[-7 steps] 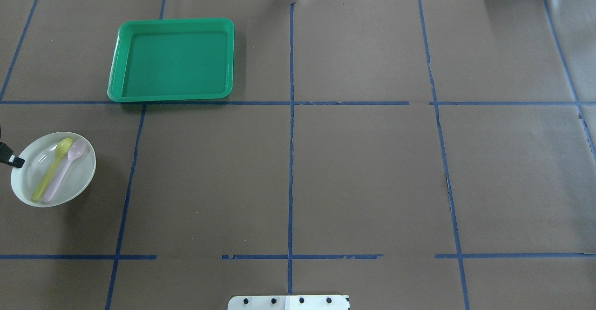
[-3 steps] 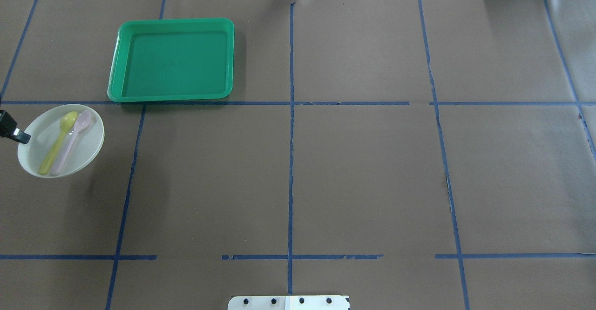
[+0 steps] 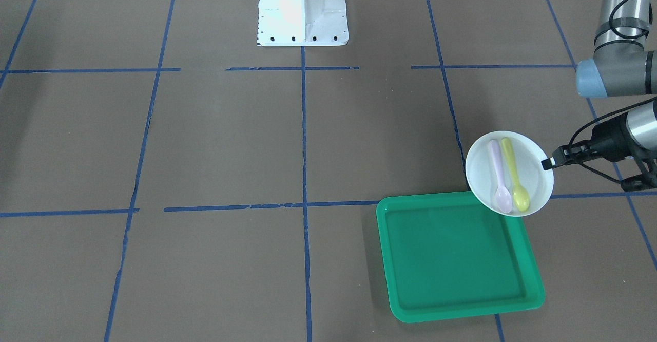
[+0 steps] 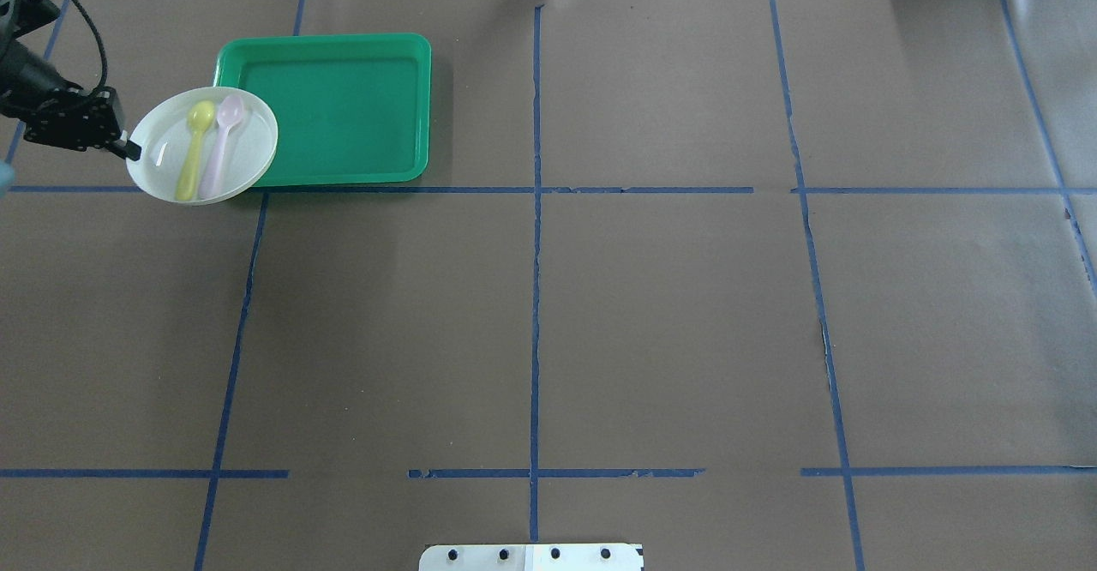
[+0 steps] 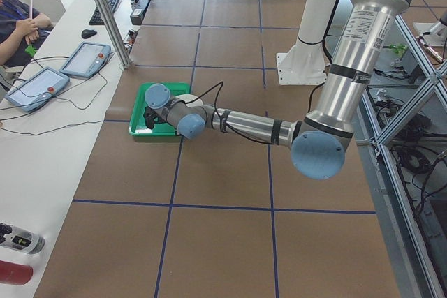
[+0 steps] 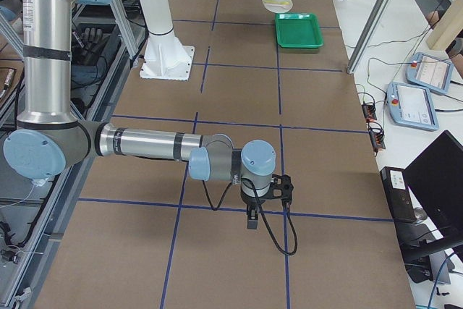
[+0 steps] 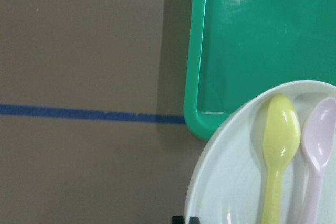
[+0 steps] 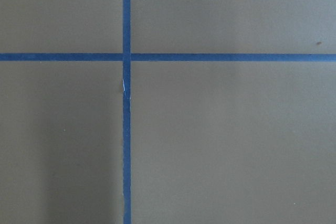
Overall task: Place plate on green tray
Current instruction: 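Lift the plate with the left gripper and carry it over the green tray, then lower the plate onto the green tray and open the left gripper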
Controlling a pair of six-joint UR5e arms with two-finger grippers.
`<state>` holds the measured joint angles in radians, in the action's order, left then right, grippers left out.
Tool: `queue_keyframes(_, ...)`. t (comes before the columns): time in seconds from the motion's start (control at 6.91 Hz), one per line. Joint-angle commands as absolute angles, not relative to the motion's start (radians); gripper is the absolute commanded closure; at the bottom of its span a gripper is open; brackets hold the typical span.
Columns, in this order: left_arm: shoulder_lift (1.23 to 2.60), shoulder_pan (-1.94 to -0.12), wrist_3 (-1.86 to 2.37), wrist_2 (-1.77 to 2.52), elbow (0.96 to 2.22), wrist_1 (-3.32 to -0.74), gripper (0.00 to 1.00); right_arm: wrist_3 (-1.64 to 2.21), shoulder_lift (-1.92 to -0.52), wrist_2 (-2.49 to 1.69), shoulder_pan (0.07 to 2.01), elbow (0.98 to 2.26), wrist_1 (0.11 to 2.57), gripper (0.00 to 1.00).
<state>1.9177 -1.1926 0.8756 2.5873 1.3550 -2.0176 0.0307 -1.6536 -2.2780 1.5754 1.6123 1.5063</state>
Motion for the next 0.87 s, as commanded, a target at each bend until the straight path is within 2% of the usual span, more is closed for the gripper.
queue_keyframes(0.0,2.037,-1.167,1.060,2.533,1.177,-2.157,1.00,0.029,-1.654,-2.278,1.575,1.612,1.506,0.00)
queue_keyframes(0.29,2.089,-1.103,1.365,2.407,1.077,-2.379,1.00,0.029,-1.654,-2.278,1.575,1.612,1.506,0.00)
queue_keyframes(0.72,2.135,-1.083,1.489,2.401,1.011,-2.457,1.00,0.031,-1.654,-2.278,1.575,1.612,1.506,0.00)
